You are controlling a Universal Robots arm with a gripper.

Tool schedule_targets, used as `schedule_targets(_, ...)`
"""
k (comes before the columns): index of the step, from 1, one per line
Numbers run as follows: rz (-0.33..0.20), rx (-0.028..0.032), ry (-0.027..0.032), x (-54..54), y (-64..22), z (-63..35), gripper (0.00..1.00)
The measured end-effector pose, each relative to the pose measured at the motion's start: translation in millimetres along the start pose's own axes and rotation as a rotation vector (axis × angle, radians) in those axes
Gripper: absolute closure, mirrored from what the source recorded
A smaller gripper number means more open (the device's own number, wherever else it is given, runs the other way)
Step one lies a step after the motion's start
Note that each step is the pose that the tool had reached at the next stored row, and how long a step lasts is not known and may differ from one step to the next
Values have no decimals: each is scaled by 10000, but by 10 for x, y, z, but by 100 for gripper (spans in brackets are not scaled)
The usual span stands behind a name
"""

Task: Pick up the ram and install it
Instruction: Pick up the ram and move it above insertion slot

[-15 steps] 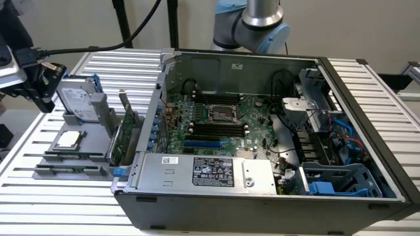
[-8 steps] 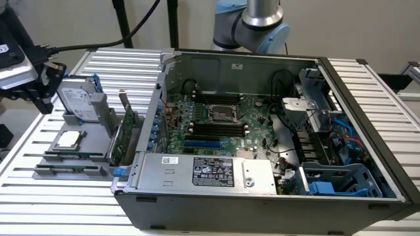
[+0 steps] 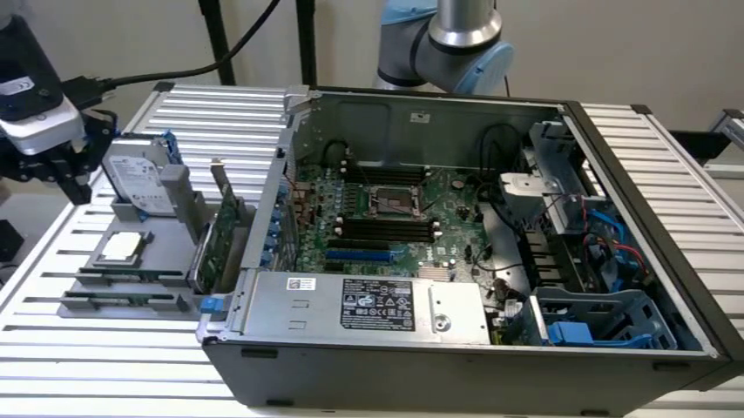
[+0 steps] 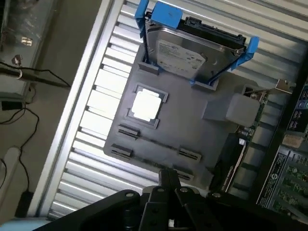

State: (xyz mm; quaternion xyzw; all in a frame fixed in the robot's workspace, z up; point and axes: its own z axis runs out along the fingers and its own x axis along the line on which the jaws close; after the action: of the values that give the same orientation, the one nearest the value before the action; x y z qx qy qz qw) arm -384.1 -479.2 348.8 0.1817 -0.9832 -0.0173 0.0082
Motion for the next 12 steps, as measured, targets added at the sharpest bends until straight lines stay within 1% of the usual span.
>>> schedule_targets(6, -1173, 65, 118, 0, -1, 15, 100)
schedule_targets(12, -2277, 121, 219, 0, -1, 32, 100)
